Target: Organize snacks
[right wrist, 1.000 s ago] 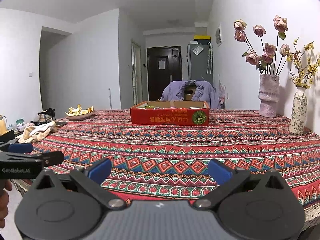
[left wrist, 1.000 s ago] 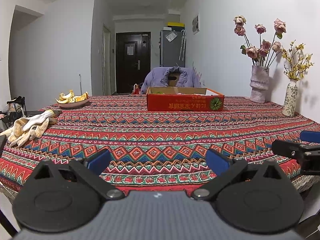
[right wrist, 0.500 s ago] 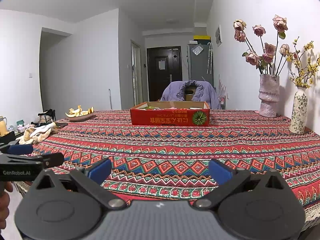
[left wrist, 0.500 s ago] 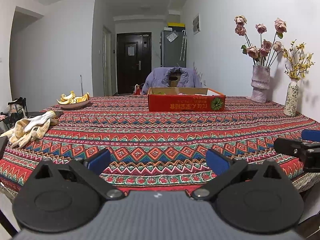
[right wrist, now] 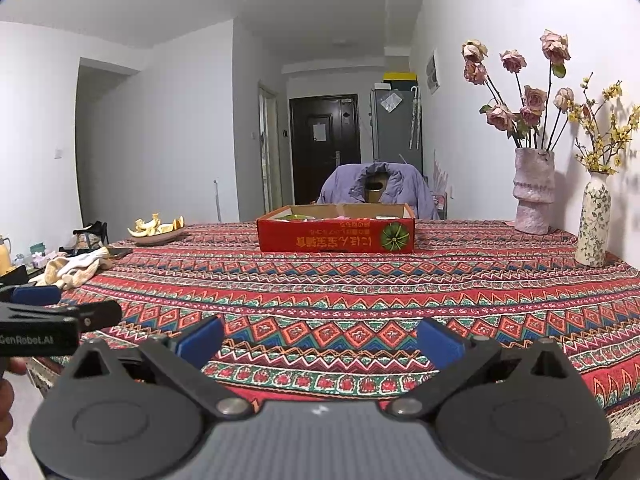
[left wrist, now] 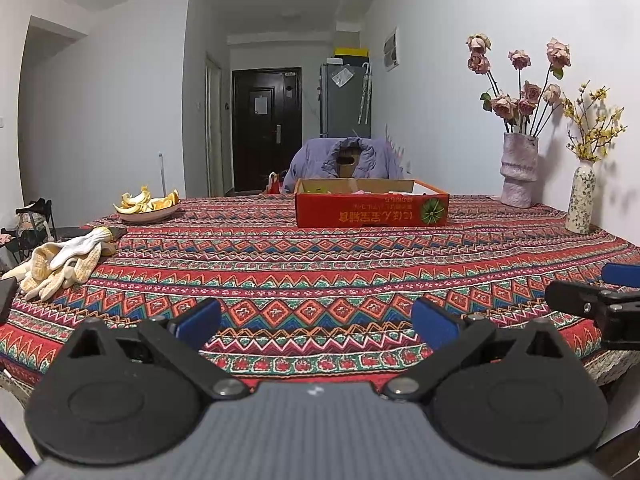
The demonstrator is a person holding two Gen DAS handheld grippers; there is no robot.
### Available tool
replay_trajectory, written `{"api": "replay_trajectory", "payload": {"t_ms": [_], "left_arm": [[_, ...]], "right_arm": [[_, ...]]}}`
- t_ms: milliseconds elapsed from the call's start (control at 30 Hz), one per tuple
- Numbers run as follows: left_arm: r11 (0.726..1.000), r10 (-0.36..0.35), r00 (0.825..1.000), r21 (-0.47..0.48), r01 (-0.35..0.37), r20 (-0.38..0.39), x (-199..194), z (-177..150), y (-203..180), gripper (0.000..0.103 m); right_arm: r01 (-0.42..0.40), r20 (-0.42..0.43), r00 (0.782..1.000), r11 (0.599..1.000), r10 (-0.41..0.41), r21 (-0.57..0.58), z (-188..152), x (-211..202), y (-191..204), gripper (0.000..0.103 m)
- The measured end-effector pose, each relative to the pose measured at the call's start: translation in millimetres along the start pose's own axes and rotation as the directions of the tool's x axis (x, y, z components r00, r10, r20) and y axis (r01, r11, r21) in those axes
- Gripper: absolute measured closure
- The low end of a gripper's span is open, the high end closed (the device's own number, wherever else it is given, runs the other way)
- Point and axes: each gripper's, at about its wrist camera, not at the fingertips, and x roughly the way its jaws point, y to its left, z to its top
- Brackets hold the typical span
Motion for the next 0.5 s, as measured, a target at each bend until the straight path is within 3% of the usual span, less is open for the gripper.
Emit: {"api": "replay_trajectory", "payload": {"t_ms": [500], "left_arm": [[1.0,0.002,1.0,0.009,-0.002,0.014,-3.5,0.8,-1.7,0.0]], "right_arm": [[-0.003,0.002,1.0,1.0,0.003,0.012,1.1,-1.6,-1.0,0.0]]}}
